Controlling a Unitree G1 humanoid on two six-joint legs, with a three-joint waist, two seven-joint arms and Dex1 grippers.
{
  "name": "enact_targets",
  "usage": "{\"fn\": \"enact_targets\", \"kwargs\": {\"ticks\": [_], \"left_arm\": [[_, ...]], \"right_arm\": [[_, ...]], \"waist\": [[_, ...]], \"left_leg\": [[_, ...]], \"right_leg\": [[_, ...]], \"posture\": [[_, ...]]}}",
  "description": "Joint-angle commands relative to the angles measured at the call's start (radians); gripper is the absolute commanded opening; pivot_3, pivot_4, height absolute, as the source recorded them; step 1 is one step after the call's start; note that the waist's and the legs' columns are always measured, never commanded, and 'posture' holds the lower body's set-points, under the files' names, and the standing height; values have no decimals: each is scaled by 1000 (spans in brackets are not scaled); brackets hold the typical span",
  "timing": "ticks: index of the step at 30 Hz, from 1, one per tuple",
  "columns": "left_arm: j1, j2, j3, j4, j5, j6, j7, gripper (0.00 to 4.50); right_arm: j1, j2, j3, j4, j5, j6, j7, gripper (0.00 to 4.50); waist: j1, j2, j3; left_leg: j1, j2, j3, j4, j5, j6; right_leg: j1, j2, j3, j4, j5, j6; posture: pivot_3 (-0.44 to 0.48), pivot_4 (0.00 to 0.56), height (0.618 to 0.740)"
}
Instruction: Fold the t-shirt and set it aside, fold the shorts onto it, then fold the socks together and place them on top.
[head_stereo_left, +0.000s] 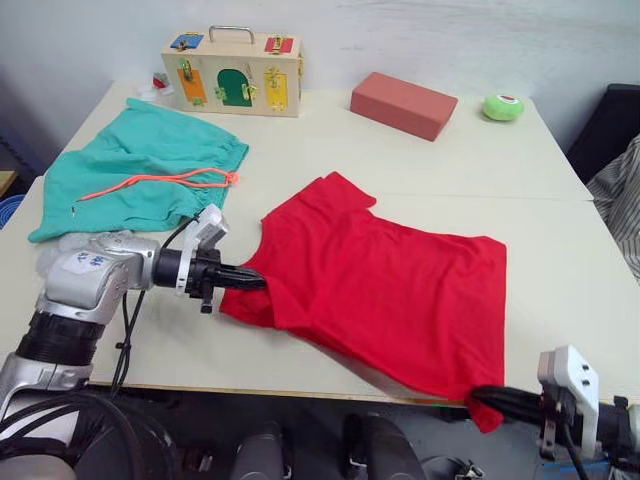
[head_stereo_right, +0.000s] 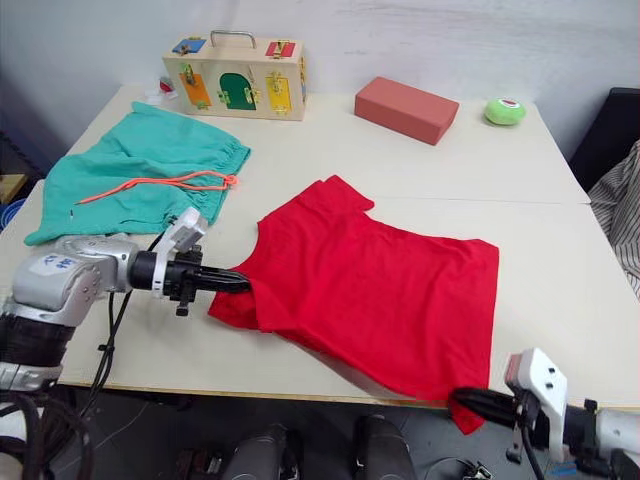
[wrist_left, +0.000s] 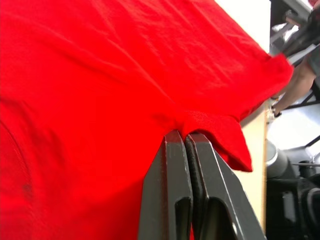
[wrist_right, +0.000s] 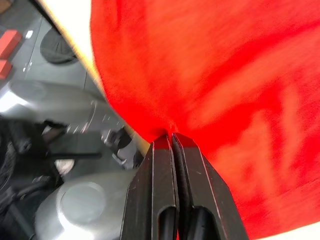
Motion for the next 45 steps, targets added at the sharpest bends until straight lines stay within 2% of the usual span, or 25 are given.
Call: {"fn": "enact_targets", "kwargs": {"ticks": [1,8,19,22,28,31,32,35,37,38,41,43,45], "left_arm": [[-35,-12,-8,42,36,-43,-27,0],[-65,-68,-37,95,91,-95,-45,0],[-70,-138,3,201,149,-180,-2,0],[-61,-157,33,214,150,-232,11,636],[-38,-158,138,214,137,-335,66,2512],[-26,-162,223,207,121,-429,90,3510],[-8,-148,262,165,70,-398,59,3799],[90,-84,299,-8,-59,-278,-61,3829],[172,-70,267,-105,-64,-281,-88,3842],[207,-73,252,-143,-61,-288,-89,3431],[305,-101,183,-221,20,-389,-60,2639],[356,-123,138,-223,96,-482,-31,1992],[383,-173,124,-191,151,-555,39,1365]], "right_arm": [[-14,-7,-6,2,23,38,3,39],[-54,13,40,22,-10,64,-20,39],[-95,66,22,72,-20,48,-63,39],[-105,87,5,77,-7,43,-73,656],[-115,106,-95,72,3,11,-104,2709],[-123,96,-164,36,59,32,-93,3811],[-136,84,-191,-6,117,59,-90,4151],[-171,65,-191,-144,229,116,-115,4045],[-145,70,-73,-229,154,79,-110,3531],[-130,73,-7,-257,88,42,-107,3126],[-131,138,193,-275,-108,-57,-205,2162],[-128,173,320,-260,-259,-137,-263,1437],[-115,222,391,-238,-354,-184,-331,752]], "waist": [[2,0,0],[4,0,0],[3,0,0],[3,0,0],[1,0,0],[1,0,0],[1,0,0],[-19,1,1],[-20,1,1],[-19,1,1],[-12,1,1],[-14,1,1],[-15,1,1]], "left_leg": [[0,0,0,0,0,0],[-1,0,0,1,0,0],[-1,0,0,1,0,0],[-1,0,0,2,0,0],[-1,1,0,2,0,0],[-1,1,0,1,0,0],[-1,1,0,1,0,0],[-1,1,1,0,0,0],[0,2,0,0,0,-1],[0,3,0,0,0,-2],[1,2,-1,-1,0,-3],[1,1,0,0,-1,-3],[1,0,0,0,-1,-3]], "right_leg": [[0,0,0,0,0,0],[0,0,-1,0,-1,1],[0,1,-1,1,-1,1],[0,0,-1,1,-1,1],[-1,0,-1,1,-1,1],[0,0,-1,1,-1,1],[0,0,-1,1,-1,1],[-1,0,-1,1,-1,1],[0,1,-1,1,-1,1],[0,1,-1,1,-1,1],[1,1,-1,1,-2,1],[1,0,0,1,-3,2],[1,0,0,1,-3,2]], "posture": [[0,150,740],[0,150,740],[0,150,740],[0,150,740],[0,150,740],[0,150,740],[0,150,740],[0,150,740],[0,150,740],[0,150,740],[0,150,740],[0,150,740],[0,150,740]]}}
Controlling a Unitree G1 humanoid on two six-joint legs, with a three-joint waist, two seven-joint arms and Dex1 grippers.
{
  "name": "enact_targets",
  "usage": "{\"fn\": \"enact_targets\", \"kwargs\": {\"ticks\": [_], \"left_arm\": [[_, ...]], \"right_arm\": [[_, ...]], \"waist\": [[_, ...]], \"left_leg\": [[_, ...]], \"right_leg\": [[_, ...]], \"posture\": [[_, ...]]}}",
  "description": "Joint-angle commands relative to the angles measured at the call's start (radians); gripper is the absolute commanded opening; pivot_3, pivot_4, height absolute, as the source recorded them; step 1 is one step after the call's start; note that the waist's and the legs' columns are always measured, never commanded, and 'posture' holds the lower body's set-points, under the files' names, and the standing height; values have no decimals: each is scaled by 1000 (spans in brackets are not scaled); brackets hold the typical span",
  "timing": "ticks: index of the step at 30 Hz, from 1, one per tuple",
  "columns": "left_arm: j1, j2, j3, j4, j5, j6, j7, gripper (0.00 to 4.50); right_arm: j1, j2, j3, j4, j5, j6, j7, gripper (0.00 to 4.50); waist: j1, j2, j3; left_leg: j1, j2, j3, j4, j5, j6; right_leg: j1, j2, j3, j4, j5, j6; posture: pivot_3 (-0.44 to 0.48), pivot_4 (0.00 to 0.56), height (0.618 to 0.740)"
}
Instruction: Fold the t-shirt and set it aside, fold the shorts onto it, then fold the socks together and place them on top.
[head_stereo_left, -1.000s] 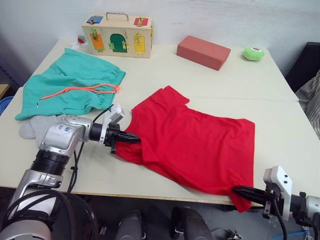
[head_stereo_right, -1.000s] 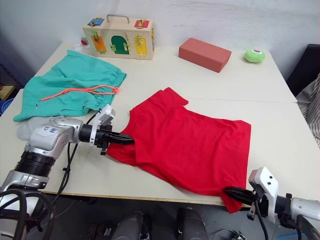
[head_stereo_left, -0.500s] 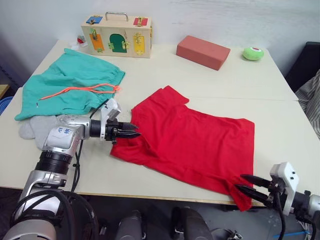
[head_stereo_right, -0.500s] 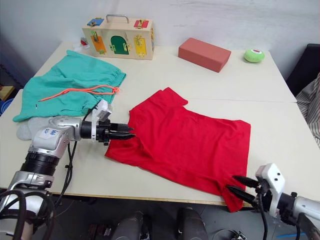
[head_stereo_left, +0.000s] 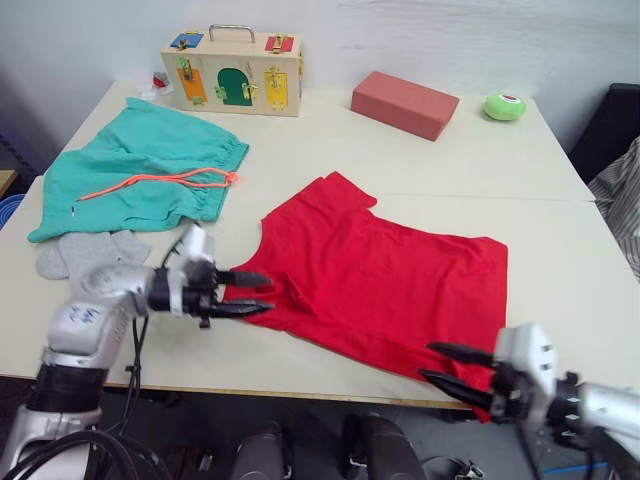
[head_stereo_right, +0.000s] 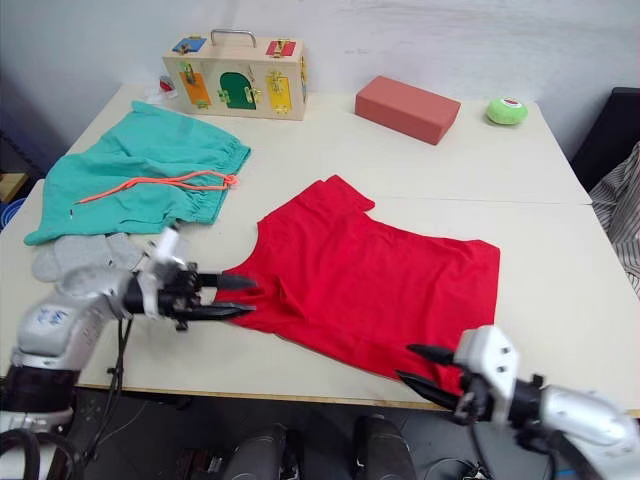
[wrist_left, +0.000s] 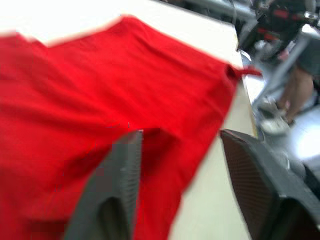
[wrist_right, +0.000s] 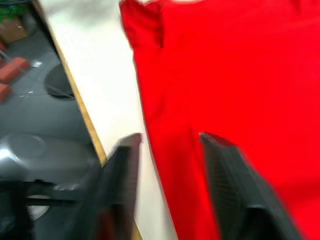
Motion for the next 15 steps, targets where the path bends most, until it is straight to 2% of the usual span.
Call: {"fn": "enact_targets", "kwargs": {"ticks": [1,2,4,9,15], "left_arm": [[20,-77,-5,24,93,-132,137,1021],[20,-108,1,41,113,-146,192,657],[21,-152,12,63,131,-152,263,24],[37,-155,11,82,159,-135,323,24],[40,-132,27,136,180,-128,363,24]], "right_arm": [[24,66,98,21,-178,-103,-128,356],[35,78,112,36,-219,-125,-154,6],[65,94,123,64,-277,-157,-190,0],[157,128,44,127,-296,-237,-245,0],[255,107,-131,187,-253,-337,-208,0]], "waist": [[1,0,0],[2,0,0],[1,0,0],[-3,0,0],[-3,0,0]], "left_leg": [[0,0,0,0,0,0],[0,0,0,0,0,0],[0,0,0,0,0,0],[1,1,0,-1,-1,0],[1,2,0,-1,-2,1]], "right_leg": [[0,0,0,0,0,0],[0,0,0,0,0,0],[0,-1,0,0,0,0],[0,0,-1,0,0,0],[0,0,-1,0,0,0]], "posture": [[0,150,740],[0,150,740],[0,150,740],[0,150,740],[0,150,740]]}}
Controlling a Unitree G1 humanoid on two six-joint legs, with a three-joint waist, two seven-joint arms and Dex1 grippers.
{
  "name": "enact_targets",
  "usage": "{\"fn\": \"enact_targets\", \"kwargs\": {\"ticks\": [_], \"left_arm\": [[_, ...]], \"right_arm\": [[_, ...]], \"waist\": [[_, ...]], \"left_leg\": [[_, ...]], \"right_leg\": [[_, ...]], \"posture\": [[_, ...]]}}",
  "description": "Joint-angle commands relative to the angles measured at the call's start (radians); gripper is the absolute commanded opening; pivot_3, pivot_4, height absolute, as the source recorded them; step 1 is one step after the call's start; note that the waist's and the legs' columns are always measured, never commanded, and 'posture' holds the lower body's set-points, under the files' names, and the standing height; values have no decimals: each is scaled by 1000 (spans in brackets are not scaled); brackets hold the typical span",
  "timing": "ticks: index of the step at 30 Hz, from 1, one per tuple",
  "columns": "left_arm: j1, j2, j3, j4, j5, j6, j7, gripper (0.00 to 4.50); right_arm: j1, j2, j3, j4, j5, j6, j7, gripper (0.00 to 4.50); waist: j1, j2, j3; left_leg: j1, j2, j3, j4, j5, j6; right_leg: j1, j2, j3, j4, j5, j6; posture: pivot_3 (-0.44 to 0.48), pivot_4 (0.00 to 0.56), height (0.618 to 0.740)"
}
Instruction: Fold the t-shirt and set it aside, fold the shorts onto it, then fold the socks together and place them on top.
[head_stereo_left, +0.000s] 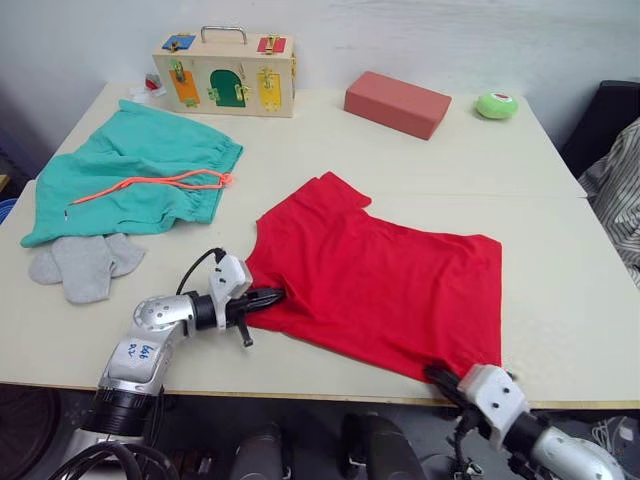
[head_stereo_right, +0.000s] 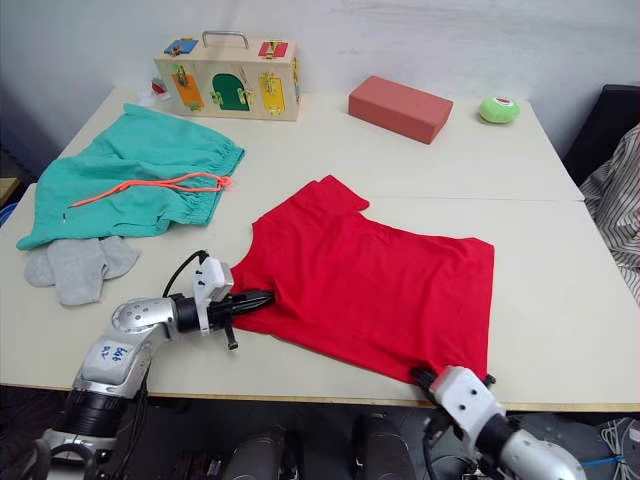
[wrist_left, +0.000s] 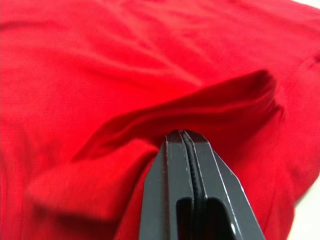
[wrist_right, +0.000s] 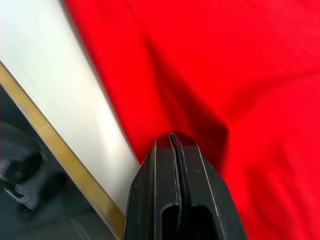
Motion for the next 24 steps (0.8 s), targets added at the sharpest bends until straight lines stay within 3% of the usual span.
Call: {"fn": "enact_targets", "kwargs": {"ticks": [1,8,14,18,21,24], "left_arm": [[2,8,33,24,4,-6,27,24],[-29,-59,132,20,-93,25,84,24],[-32,-31,157,-16,-98,75,107,24],[-36,-21,184,-39,-148,86,73,24],[-12,-1,174,-106,-218,114,-18,24],[28,25,109,-149,-191,79,-89,24]], "right_arm": [[36,-8,-126,44,50,-48,19,0],[-35,52,-273,187,145,-42,-30,0],[-60,82,-316,119,282,-66,21,0],[22,37,-215,-49,363,-11,137,0],[48,6,-83,-122,280,14,152,0],[29,24,-3,-109,195,4,111,0]], "waist": [[1,0,0],[0,0,0],[-1,2,0],[-1,2,1],[-1,1,0],[-1,2,0]], "left_leg": [[0,0,0,0,0,0],[1,1,0,-1,-1,1],[2,1,0,-2,-1,0],[2,1,0,-4,-1,0],[2,1,-1,-5,0,0],[2,0,0,-5,0,-1]], "right_leg": [[0,0,0,0,0,0],[1,0,0,-1,0,0],[1,0,0,0,0,-1],[1,0,0,-1,0,-1],[1,0,0,-2,0,-1],[1,0,0,-2,0,-1]], "posture": [[0,150,740],[0,150,740],[0,150,740],[0,150,740],[0,150,740],[0,150,740]]}}
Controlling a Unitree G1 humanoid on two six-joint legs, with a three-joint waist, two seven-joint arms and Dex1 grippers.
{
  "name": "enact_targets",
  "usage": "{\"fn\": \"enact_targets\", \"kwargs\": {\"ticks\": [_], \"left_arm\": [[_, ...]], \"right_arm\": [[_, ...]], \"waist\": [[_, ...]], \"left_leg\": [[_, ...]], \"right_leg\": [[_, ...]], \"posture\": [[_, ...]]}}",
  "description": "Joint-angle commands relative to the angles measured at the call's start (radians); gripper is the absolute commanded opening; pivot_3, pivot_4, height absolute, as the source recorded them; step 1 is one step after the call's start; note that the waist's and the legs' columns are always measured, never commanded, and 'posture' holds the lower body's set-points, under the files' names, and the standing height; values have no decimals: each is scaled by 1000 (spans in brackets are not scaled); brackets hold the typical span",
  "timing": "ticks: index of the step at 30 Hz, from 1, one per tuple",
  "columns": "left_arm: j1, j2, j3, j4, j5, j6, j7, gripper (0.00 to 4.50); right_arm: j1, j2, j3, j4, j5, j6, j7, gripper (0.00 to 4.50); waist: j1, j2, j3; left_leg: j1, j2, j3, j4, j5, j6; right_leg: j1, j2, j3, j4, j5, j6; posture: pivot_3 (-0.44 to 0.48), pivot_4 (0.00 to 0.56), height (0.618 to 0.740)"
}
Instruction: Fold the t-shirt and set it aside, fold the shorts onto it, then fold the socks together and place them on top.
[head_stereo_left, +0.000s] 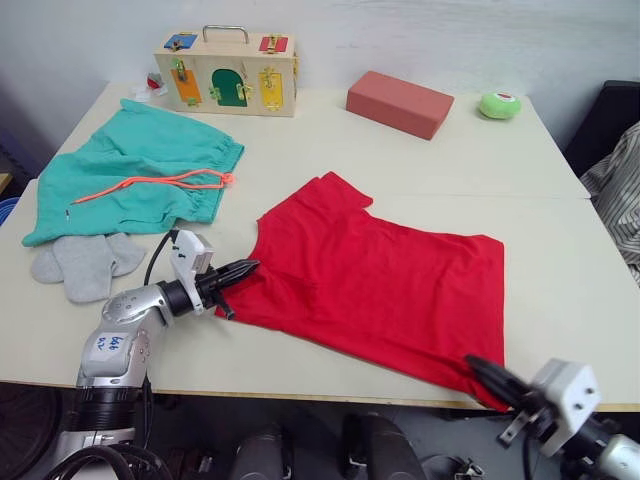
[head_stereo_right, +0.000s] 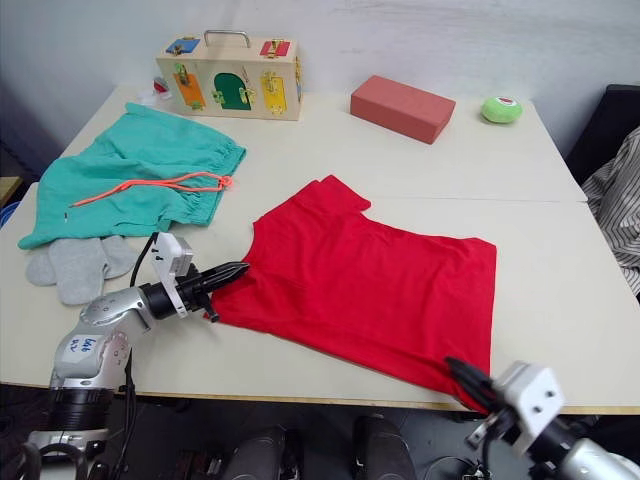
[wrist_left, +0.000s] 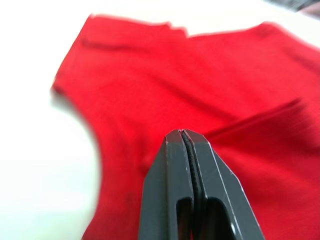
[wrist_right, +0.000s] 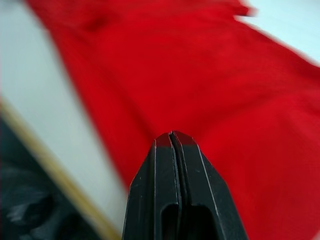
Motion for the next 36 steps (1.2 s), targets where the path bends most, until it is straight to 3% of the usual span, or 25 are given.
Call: {"fn": "enact_targets", "kwargs": {"ticks": [1,7,15,20,24,29,32,36], "left_arm": [[38,20,-59,-68,5,-36,-69,24],[46,4,-127,-22,111,-111,-17,24],[41,5,-105,106,186,-155,67,24],[53,-8,-40,116,124,-173,61,24],[18,-31,69,88,-3,-110,79,24],[-37,-6,134,78,-101,-6,65,24],[-46,-12,58,37,-62,-37,27,24],[-44,-39,-53,54,39,-120,21,24]], "right_arm": [[-16,19,67,5,-95,-17,-46,0],[-69,88,83,129,-195,-75,-148,0],[-95,108,-101,324,-109,-153,-159,0],[-154,103,-197,439,-64,-188,-168,0],[-201,90,-220,399,11,-158,-137,0],[-295,57,-121,214,79,-40,-122,0],[-340,41,48,130,-8,10,-105,0],[-387,62,209,140,-116,24,-134,0]], "waist": [[0,0,0],[2,0,0],[0,0,0],[-2,0,0],[-1,1,0],[-4,1,0],[-2,1,0],[5,1,0]], "left_leg": [[0,0,0,0,0,0],[0,0,0,-1,-1,-3],[1,0,0,-5,1,-1],[2,0,1,-5,1,-1],[2,0,0,-6,3,-2],[2,0,0,-6,4,-3],[2,0,0,-7,4,-4],[0,-2,-1,-7,4,-4]], "right_leg": [[0,0,0,0,0,0],[0,0,0,0,0,-1],[-1,0,0,-1,-1,-1],[-1,0,0,0,-1,-2],[-1,0,0,0,-1,-2],[-2,1,0,2,-1,-2],[-2,1,0,2,-1,-2],[-2,1,-1,1,-1,-2]], "posture": [[0,150,740],[0,150,740],[0,150,740],[0,150,740],[0,150,740],[0,150,740],[0,150,740],[0,150,740]]}}
